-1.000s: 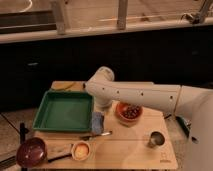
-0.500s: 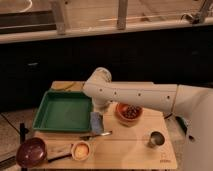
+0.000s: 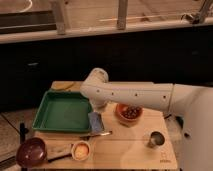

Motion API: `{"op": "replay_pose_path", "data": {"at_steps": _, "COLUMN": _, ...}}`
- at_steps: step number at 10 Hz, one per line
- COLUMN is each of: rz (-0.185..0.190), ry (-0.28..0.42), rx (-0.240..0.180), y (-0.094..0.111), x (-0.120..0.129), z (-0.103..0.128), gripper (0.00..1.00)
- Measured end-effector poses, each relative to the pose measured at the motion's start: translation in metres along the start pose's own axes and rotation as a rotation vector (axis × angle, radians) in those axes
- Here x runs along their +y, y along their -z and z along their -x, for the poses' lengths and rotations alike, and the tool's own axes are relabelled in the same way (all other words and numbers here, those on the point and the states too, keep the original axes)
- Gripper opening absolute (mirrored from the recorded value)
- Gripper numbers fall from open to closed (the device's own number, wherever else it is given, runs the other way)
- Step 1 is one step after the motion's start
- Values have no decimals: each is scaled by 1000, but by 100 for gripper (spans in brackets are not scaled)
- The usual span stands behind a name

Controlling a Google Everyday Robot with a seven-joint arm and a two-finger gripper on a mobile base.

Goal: Wipe tray with sponge

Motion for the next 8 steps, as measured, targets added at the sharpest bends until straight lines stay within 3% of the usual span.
{"op": "replay_pose_path", "data": {"at_steps": 8, "rz": -46, "ry": 87, "rx": -33, "y": -8, "x": -18, "z": 20, "gripper": 3}}
